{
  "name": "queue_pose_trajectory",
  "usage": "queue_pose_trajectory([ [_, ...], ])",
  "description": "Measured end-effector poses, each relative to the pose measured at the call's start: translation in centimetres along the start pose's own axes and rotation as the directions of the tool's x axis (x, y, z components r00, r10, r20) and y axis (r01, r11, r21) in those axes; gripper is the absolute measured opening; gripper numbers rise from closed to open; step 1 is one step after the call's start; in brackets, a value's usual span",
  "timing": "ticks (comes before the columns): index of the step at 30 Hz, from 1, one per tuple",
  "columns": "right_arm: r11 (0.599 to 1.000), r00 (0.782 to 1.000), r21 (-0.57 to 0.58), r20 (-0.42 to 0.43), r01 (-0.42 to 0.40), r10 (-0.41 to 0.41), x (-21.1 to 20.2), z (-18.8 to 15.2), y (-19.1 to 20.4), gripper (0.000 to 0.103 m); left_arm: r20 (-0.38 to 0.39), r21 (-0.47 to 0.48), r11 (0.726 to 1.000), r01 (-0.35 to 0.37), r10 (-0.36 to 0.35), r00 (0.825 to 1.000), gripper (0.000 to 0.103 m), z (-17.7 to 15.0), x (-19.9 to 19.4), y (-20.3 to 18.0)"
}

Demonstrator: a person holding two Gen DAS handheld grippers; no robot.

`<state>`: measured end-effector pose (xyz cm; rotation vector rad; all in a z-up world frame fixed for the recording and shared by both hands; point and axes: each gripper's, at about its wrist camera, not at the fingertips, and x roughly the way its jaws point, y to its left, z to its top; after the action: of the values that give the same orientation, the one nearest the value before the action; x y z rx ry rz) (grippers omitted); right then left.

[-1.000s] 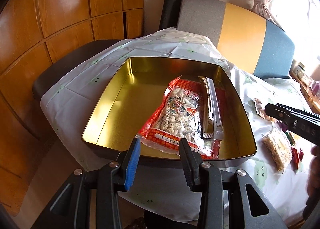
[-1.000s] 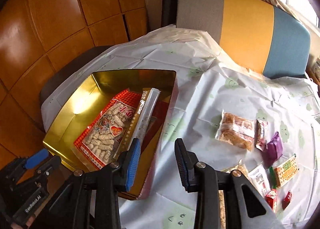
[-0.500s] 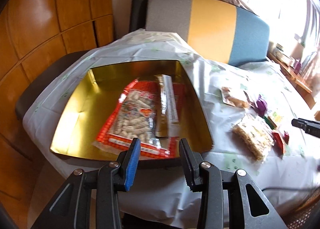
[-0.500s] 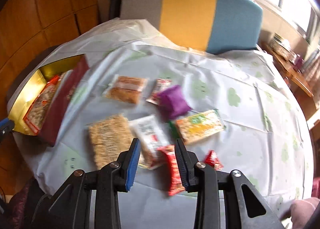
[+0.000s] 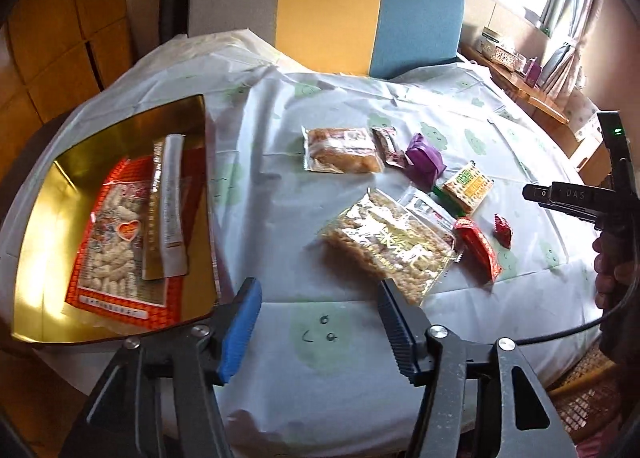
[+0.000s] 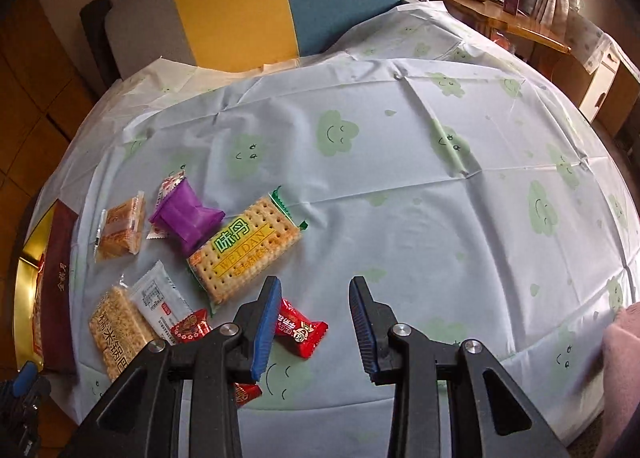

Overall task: Organize snacks
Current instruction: 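Move the left gripper toward the rice-cracker bag on the cloth, then grasp the rice-cracker bag with left gripper while right gripper grasps a red wrapped candy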

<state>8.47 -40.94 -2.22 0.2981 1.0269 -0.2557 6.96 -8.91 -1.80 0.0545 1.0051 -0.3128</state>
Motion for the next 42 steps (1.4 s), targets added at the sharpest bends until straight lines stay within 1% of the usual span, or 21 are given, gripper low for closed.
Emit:
queue_pose_trajectory([
  [2,1.0,1.0,-0.018,0.024,-0.01,0.01,-0.4,0.0,0.3,0.036,-0.023,0.001,1.0,0.002,-0.002,1.0,0.064,0.5,1.1,-0.9],
  [5,0.999,0.998,-0.009,0.041,-0.037,0.037,-1.0,0.1,0.2,0.036,-0.061,-0.005,1.0,0.002,-0.002,0.998,0.064,1.1,2.7,-1.8],
  [8,0.999,0.998,0.019,0.044,-0.051,0.051,-1.1,0.4,-0.4,0.038,-0.099,-0.038,0.999,0.01,-0.014,0.995,0.072,1.6,4.3,-2.5],
  [9,0.998,0.998,0.025,0.043,-0.054,0.053,-1.1,0.4,-0.5,0.038,-0.104,-0.056,0.998,0.016,-0.022,0.994,0.079,1.8,4.8,-2.6],
  [11,0.998,0.997,0.03,0.048,-0.06,0.059,-1.2,0.5,-0.6,0.038,-0.112,-0.092,0.996,0.016,-0.027,0.993,0.083,2.1,5.5,-2.9],
  [13,0.998,0.997,0.03,0.051,-0.06,0.058,-1.2,0.6,-0.6,0.038,-0.123,-0.126,0.992,0.02,-0.036,0.992,0.083,2.5,6.4,-3.1],
  [17,0.998,0.997,0.031,0.046,-0.061,0.06,-1.3,0.6,-0.7,0.039,-0.179,-0.181,0.983,0.019,-0.052,0.983,0.083,3.0,8.5,-3.5],
  [20,0.998,0.998,0.036,0.037,-0.056,0.055,-1.0,0.6,-0.8,0.039,-0.179,-0.199,0.98,0.011,-0.048,0.983,0.083,3.3,9.1,-3.9],
  [24,0.998,0.998,0.04,0.03,-0.054,0.053,-0.8,0.6,-1.0,0.039,-0.175,-0.19,0.982,-0.004,-0.03,0.984,0.086,4.0,9.9,-4.6],
  [27,0.997,0.998,0.049,0.022,-0.054,0.052,-0.6,0.6,-1.2,0.039,-0.172,-0.154,0.988,-0.003,-0.023,0.985,0.087,4.3,10.7,-5.1],
  [29,0.997,0.999,0.055,0.018,-0.053,0.052,-0.4,0.6,-1.3,0.039,-0.159,-0.112,0.993,0.026,-0.044,0.986,0.086,4.3,10.8,-5.2],
  [31,0.997,0.999,0.063,0.012,-0.05,0.049,-0.3,0.6,-1.5,0.039,-0.148,-0.053,0.997,0.064,-0.071,0.986,0.081,4.1,10.4,-4.9],
  [34,0.997,0.999,0.065,0.005,-0.049,0.048,-0.1,0.6,-1.6,0.039,-0.134,0.0,0.994,0.105,-0.104,0.985,0.06,3.8,9.4,-3.6],
  [36,0.997,0.999,0.058,-0.002,-0.046,0.046,0.0,0.6,-1.4,0.039,-0.139,0.047,0.991,0.127,-0.119,0.983,0.056,3.5,8.7,-3.0],
  [37,0.998,0.999,0.053,-0.008,-0.044,0.045,0.2,0.6,-1.3,0.039,-0.131,0.07,0.991,0.117,-0.108,0.986,0.054,3.3,8.3,-2.8],
  [38,0.998,0.999,0.048,-0.014,-0.042,0.043,0.3,0.5,-1.2,0.039,-0.127,0.095,0.99,0.103,-0.091,0.988,0.053,3.2,8.0,-2.8],
  [40,0.999,0.999,0.035,-0.017,-0.033,0.034,0.4,0.5,-1.0,0.039,-0.126,0.106,0.989,0.107,-0.093,0.988,0.052,3.1,7.5,-2.6],
  [41,0.999,0.999,0.031,-0.018,-0.029,0.029,0.4,0.4,-0.9,0.039,-0.129,0.093,0.989,0.113,-0.1,0.987,0.052,3.1,7.5,-2.5],
  [42,0.999,0.999,0.029,-0.019,-0.025,0.025,0.4,0.4,-0.9,0.039,-0.134,0.068,0.991,0.114,-0.105,0.985,0.056,3.1,7.5,-2.4],
])
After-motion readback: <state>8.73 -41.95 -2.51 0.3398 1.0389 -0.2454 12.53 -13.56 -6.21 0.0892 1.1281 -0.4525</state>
